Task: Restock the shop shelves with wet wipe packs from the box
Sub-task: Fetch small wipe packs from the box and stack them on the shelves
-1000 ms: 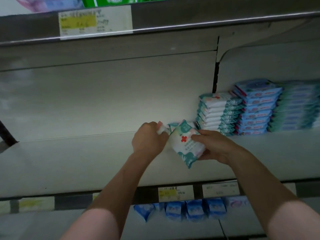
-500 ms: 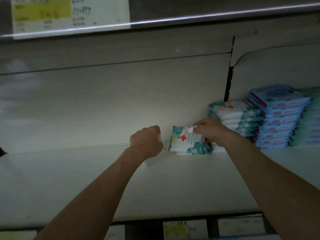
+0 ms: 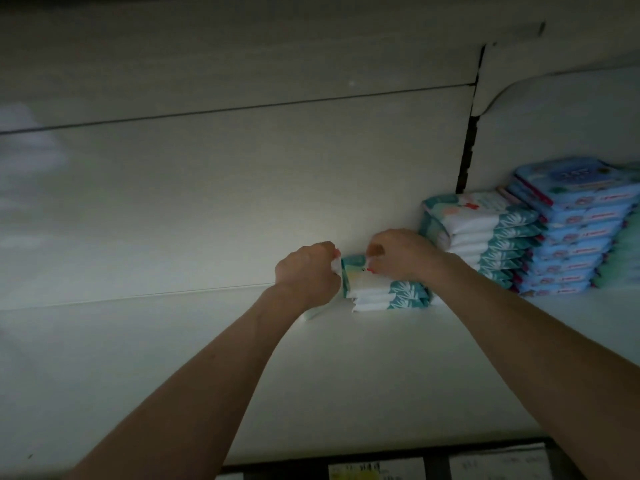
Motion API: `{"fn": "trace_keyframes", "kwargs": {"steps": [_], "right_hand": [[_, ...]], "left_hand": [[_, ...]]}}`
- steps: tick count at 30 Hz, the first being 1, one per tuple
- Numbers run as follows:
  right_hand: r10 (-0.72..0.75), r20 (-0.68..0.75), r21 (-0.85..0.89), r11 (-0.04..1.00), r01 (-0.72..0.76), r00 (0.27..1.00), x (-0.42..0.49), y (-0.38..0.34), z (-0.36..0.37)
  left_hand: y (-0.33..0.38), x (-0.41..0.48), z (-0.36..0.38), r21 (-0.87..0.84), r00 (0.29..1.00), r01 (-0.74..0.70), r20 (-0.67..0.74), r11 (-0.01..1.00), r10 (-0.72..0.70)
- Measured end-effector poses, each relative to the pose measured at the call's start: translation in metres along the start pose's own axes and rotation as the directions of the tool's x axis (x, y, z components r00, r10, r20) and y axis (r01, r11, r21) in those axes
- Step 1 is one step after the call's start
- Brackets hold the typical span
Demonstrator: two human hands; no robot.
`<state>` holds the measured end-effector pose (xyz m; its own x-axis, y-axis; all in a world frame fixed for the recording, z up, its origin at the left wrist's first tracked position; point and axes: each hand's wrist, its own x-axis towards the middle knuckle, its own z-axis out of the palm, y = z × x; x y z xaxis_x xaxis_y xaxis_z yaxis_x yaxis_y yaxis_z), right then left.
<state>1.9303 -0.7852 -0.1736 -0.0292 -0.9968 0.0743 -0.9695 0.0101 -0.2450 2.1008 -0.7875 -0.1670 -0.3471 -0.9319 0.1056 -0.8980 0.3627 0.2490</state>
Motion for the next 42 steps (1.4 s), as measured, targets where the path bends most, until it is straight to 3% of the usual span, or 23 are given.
{"fn": "trace_keyframes", "kwargs": {"steps": [3, 12, 17, 20, 22, 25, 28, 30, 31, 33, 34, 36, 39, 42], "right_hand": [[-0.076, 0.126, -0.064, 0.994, 0.085, 0.989, -0.013, 0.004, 0.005], [-0.103, 0.062, -0.204, 0.972, 0.114, 0.993, -0.022, 0.008, 0.013], [-0.108, 0.122, -0.045, 0.992, 0.115, 0.987, -0.023, 0.011, 0.004], [-0.172, 0.016, 0.312, 0.937, 0.159, 0.985, -0.028, -0.001, -0.010], [-0.210, 0.025, 0.487, 0.856, 0.171, 0.977, -0.032, -0.011, -0.021], [-0.240, 0.052, 0.557, 0.813, 0.171, 0.969, -0.038, -0.017, -0.030], [-0.201, -0.151, 0.399, 0.883, 0.246, 0.968, -0.046, -0.007, -0.032], [-0.219, -0.294, 0.269, 0.915, 0.301, 0.930, -0.053, 0.003, -0.031], [-0.260, -0.346, 0.191, 0.921, 0.339, 0.901, -0.055, 0.007, -0.031], [-0.356, -0.400, 0.039, 0.914, 0.403, 0.845, -0.056, 0.014, -0.028], [-0.384, -0.411, -0.001, 0.907, 0.421, 0.827, -0.055, 0.017, -0.027], [-0.409, -0.430, -0.025, 0.897, 0.442, 0.805, -0.054, 0.022, -0.024], [-0.410, -0.465, 0.021, 0.881, 0.473, 0.784, -0.054, 0.030, -0.021], [-0.378, -0.471, 0.198, 0.835, 0.513, 0.797, -0.056, 0.033, -0.023]], "left_hand": [[0.001, 0.002, 0.003, 0.001, 1.000, -0.008, -0.006, 1.000, 0.008], [-0.002, 0.013, 0.002, 0.010, 1.000, -0.001, 0.004, 1.000, 0.001], [-0.004, 0.011, -0.018, -0.055, 1.000, 0.017, -0.023, 0.998, -0.018], [-0.007, 0.002, -0.034, -0.251, 0.993, 0.092, -0.046, 0.964, -0.107], [-0.007, -0.008, -0.044, -0.475, 0.991, 0.092, -0.041, 0.875, -0.126], [0.002, -0.024, -0.057, -0.718, 0.995, 0.040, -0.034, 0.695, -0.092], [0.006, -0.031, -0.052, -0.759, 0.994, 0.104, 0.054, 0.643, -0.096], [0.004, -0.033, -0.042, -0.723, 0.963, 0.271, 0.199, 0.635, -0.184], [0.004, -0.034, -0.038, -0.750, 0.932, 0.362, 0.295, 0.553, -0.210], [0.010, -0.039, -0.035, -0.848, 0.887, 0.462, 0.446, 0.259, -0.121], [0.013, -0.039, -0.034, -0.872, 0.883, 0.470, 0.466, 0.139, -0.064], [0.019, -0.036, -0.032, -0.881, 0.881, 0.473, 0.473, -0.004, -0.024], [0.028, -0.026, -0.029, -0.863, 0.857, 0.494, 0.504, -0.106, -0.106], [0.031, -0.016, -0.025, -0.852, 0.834, 0.517, 0.524, -0.085, -0.175]]}}
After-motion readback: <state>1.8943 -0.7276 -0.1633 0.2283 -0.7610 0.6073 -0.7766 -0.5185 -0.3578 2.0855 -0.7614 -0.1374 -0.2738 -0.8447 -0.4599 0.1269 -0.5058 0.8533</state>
